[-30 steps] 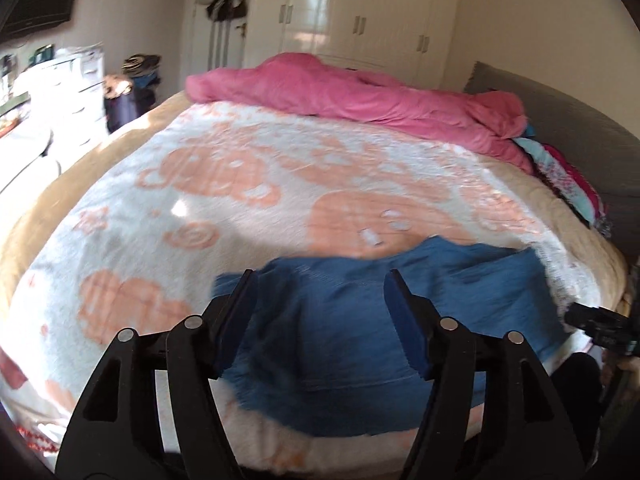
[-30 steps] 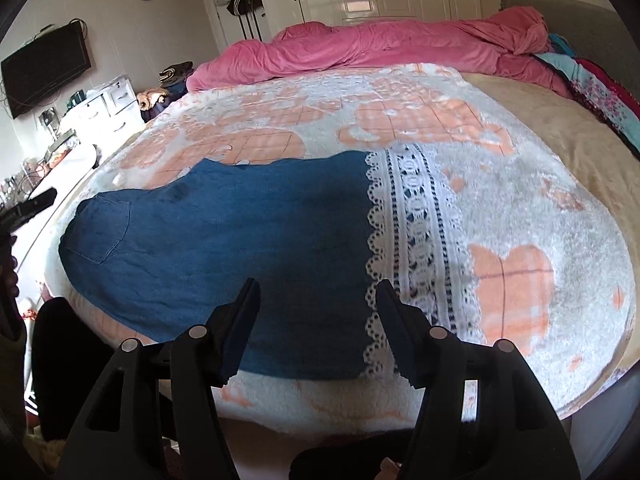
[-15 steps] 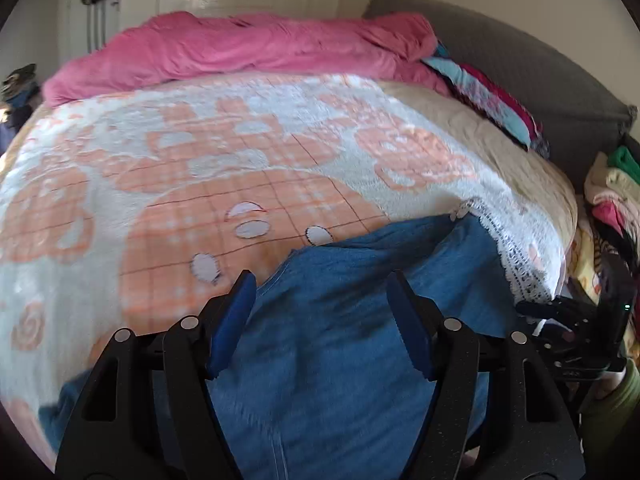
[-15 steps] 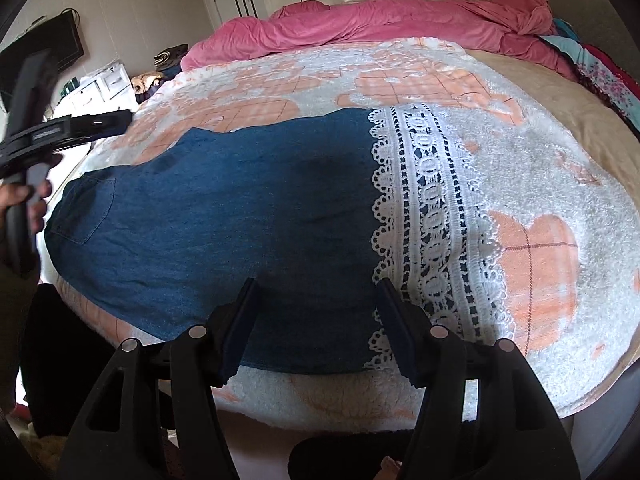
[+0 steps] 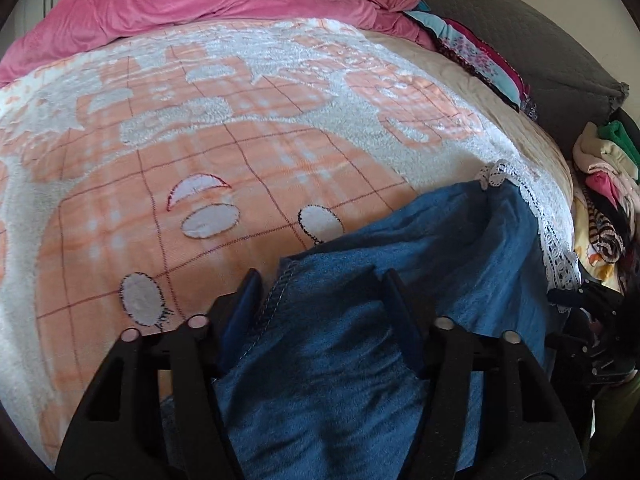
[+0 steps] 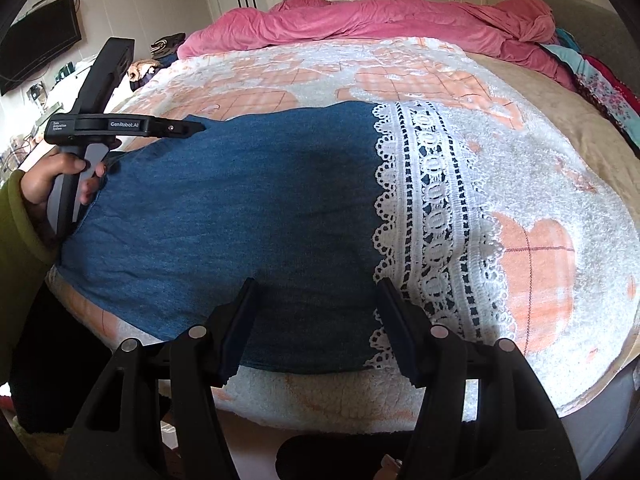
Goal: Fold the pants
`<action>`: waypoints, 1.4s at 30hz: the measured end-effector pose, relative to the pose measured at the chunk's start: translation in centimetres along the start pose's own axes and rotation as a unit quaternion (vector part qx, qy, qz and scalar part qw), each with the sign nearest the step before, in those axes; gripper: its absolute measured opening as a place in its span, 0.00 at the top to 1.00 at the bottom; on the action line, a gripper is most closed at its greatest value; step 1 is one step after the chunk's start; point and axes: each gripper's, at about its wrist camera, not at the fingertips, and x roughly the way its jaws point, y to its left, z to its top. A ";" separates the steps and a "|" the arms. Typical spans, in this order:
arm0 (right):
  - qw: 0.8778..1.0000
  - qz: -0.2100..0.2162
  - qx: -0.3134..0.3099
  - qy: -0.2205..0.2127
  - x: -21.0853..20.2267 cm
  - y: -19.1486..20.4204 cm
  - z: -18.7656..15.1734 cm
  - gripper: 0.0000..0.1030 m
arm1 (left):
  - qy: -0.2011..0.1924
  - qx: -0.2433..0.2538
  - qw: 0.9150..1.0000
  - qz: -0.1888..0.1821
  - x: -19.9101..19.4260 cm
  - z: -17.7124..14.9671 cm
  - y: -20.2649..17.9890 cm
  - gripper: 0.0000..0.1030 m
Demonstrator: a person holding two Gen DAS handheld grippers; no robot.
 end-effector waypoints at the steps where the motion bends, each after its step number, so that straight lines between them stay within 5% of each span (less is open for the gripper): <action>1: 1.000 -0.003 0.000 0.000 0.0 0.1 0.0 0.42 | 0.001 -0.001 1.000 -0.012 0.1 0.0 0.0 0.74; 3: 1.000 -0.005 0.000 0.000 0.1 0.1 -0.1 0.42 | -0.003 -0.009 0.999 -0.032 -0.2 0.1 0.0 0.92; 6: 1.000 -0.008 -0.002 0.001 0.2 0.2 0.0 0.41 | -0.030 -0.036 0.996 -0.073 -1.6 0.5 0.7 0.95; 10: 1.000 -0.008 -0.002 0.002 0.3 0.1 0.0 0.41 | -0.067 -0.049 0.996 -0.031 -2.3 1.3 1.8 0.98; 14: 1.000 -0.010 -0.004 0.003 0.3 0.2 0.0 0.41 | -0.034 -0.062 0.997 0.003 0.3 1.1 2.9 0.97; 19: 1.000 -0.008 -0.003 0.004 0.3 0.2 0.0 0.40 | -0.045 -0.073 0.996 0.011 0.1 1.1 3.3 0.91; 22: 1.000 0.003 -0.004 0.014 -0.3 0.1 0.7 0.39 | -0.070 -0.084 0.994 0.020 -1.9 0.9 3.5 0.75; 29: 0.996 0.010 0.050 -0.071 -3.7 -5.2 7.7 0.39 | -0.100 -0.041 0.994 -0.004 -5.8 0.0 -0.6 0.60; 33: 0.995 0.020 0.086 -0.045 -0.2 -9.0 11.1 0.40 | -0.077 -0.009 0.996 -0.042 -4.3 -0.5 -3.5 0.60; 37: 0.995 0.047 0.089 0.004 4.6 -10.6 13.1 0.47 | -0.048 0.027 0.998 -0.010 -1.8 -1.0 -5.0 0.60; 42: 0.997 0.039 0.046 0.039 7.8 -9.5 12.4 0.52 | -0.021 0.010 0.999 0.027 0.5 -1.4 -3.5 0.57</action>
